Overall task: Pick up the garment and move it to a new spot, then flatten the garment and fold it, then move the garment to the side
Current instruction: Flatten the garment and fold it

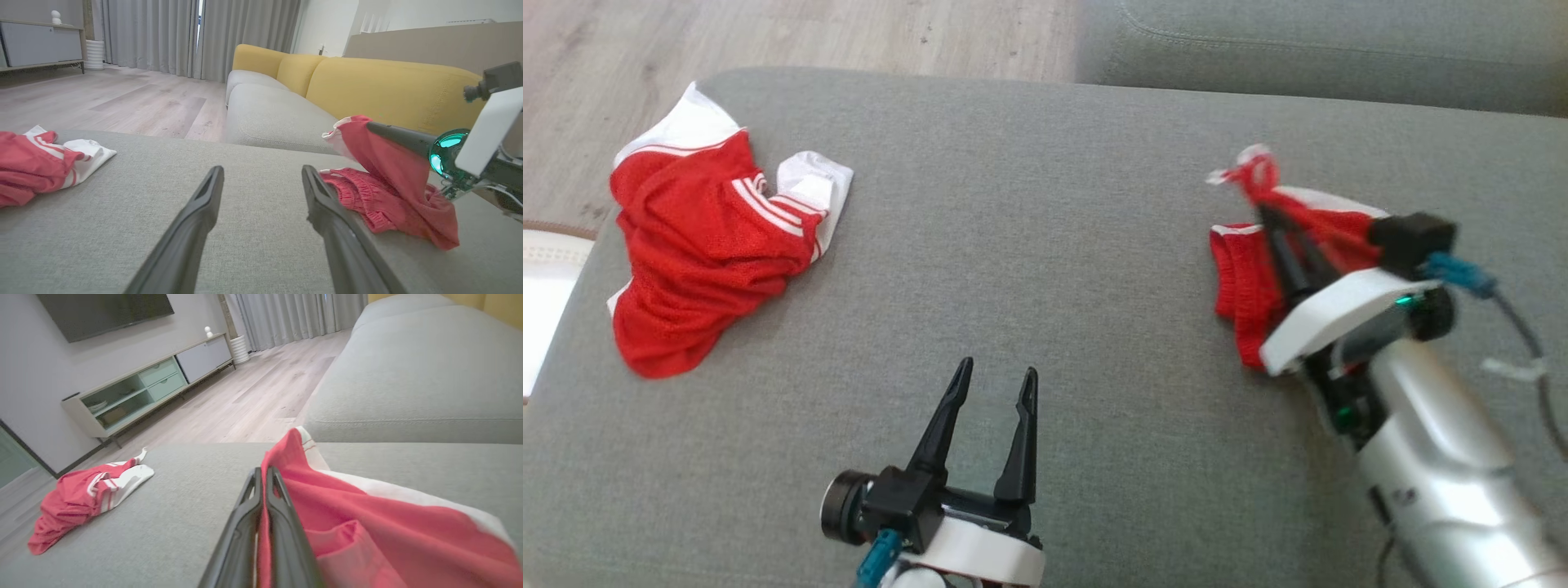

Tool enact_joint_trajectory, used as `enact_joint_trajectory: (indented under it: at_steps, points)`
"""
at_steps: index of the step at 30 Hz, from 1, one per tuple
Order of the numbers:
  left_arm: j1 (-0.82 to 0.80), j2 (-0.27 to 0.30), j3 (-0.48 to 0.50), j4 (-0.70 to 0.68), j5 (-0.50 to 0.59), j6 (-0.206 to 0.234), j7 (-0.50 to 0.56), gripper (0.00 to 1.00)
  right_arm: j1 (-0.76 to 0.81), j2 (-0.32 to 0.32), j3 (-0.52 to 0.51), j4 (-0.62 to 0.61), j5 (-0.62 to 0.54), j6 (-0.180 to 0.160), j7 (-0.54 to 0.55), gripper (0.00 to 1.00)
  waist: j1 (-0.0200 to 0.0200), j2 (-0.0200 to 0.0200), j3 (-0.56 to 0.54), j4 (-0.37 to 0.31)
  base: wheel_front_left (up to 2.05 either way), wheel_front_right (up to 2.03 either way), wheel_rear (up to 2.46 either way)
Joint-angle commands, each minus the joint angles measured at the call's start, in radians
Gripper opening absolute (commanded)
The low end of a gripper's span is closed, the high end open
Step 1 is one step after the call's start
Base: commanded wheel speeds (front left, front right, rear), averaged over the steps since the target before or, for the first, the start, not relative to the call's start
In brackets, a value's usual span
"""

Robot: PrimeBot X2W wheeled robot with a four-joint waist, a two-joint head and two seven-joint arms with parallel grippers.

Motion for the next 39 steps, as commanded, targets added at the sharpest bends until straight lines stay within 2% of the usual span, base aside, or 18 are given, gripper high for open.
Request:
enact_joint_trajectory:
  at_steps: [1,6,15,20,27,31,39]
  points:
    - [-0.026,-0.003,0.027,-0.028,-0.005,0.000,-0.005,1.00,-0.001,0.024,-0.002,-0.049,-0.014,-0.001,0.001,1.00,0.0001,-0.0001,-0.001,0.003,0.00,0.00,0.00]
    - [-0.014,-0.003,0.042,-0.021,-0.004,0.004,-0.005,1.00,0.056,0.048,-0.065,-0.145,-0.071,-0.001,0.008,1.00,0.0001,-0.0001,-0.032,-0.007,0.00,0.00,0.00]
    - [0.055,-0.003,0.123,-0.022,0.025,0.009,-0.005,1.00,0.234,-0.014,-0.200,-0.284,-0.080,-0.001,0.006,1.00,0.0001,-0.0001,-0.139,-0.076,0.00,0.00,0.00]
    - [0.089,-0.003,0.171,-0.027,0.038,0.012,-0.005,1.00,0.341,-0.069,-0.212,-0.325,-0.100,-0.001,-0.056,1.00,0.0001,-0.0001,-0.163,-0.102,0.00,0.00,0.00]
    - [0.144,-0.003,0.215,-0.029,0.049,0.020,-0.005,1.00,0.456,-0.089,-0.202,-0.329,-0.146,-0.001,-0.134,1.00,0.0001,-0.0001,-0.195,-0.122,0.00,0.00,0.00]
    - [0.200,-0.003,0.238,-0.027,0.067,0.026,-0.005,1.00,0.543,-0.057,-0.237,-0.325,-0.210,-0.001,-0.172,1.00,0.0001,-0.0001,-0.222,-0.130,0.00,0.00,0.00]
    - [0.228,-0.003,0.267,-0.014,0.104,0.005,-0.005,1.00,0.623,0.009,-0.288,-0.339,-0.300,-0.001,-0.179,1.00,0.0001,-0.0001,-0.244,-0.143,0.00,0.00,0.00]
